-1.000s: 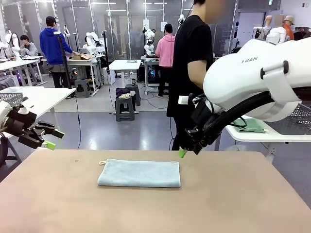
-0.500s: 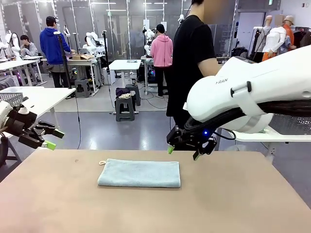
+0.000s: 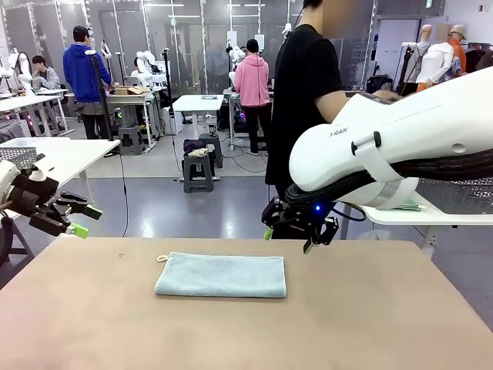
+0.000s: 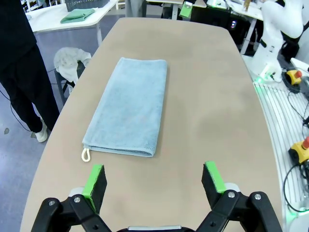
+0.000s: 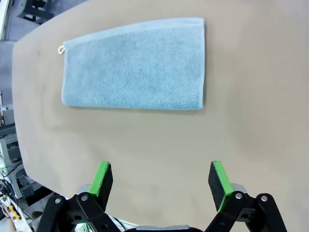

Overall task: Fold the towels and place them in the basket.
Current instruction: When a person lays out a Towel with hook on the table, fold it in half twice.

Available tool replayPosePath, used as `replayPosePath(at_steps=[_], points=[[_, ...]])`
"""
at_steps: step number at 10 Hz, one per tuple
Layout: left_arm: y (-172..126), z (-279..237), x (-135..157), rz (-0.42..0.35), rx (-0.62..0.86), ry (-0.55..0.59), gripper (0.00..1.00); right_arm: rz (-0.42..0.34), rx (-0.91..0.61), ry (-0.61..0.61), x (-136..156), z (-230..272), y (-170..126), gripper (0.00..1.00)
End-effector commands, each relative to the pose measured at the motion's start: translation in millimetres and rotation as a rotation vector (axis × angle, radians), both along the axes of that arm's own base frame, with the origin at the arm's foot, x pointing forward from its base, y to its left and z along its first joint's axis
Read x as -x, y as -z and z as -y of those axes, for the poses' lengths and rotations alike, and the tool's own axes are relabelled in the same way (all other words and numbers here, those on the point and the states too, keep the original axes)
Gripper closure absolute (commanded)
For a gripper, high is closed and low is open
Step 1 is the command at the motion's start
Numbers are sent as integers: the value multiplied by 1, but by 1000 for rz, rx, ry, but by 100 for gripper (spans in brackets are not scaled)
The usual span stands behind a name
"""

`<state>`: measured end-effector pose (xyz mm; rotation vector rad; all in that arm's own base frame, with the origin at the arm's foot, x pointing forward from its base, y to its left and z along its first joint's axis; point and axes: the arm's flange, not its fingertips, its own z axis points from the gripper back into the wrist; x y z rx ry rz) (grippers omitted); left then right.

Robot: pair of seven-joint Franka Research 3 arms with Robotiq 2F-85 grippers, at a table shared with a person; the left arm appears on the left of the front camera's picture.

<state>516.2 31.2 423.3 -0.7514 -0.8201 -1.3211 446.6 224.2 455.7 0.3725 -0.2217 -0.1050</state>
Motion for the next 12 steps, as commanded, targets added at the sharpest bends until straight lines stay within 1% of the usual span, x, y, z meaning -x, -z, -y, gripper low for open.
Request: replayPosePath(at_steps=[1, 3, 4, 6, 8, 9, 12], points=[[-2, 0, 1, 4, 1, 0, 0, 8, -3, -26, 5, 3, 0, 0], [-2, 0, 1, 4, 1, 0, 0, 2, 1, -4, 1, 0, -1, 0], [-2, 0, 1, 4, 1, 0, 0, 5, 26, -16, -10, -6, 12, 0], [-2, 0, 1, 4, 1, 0, 0, 7, 74, 0, -31, -16, 34, 0], [-2, 0, 1, 4, 1, 0, 0, 21, 123, 0, -42, -21, 51, 0], [-2, 0, 1, 4, 1, 0, 0, 17, 157, 17, -49, -24, 62, 0], [-2, 0, 1, 4, 1, 0, 0, 10, 196, 57, -74, -35, 90, 0]])
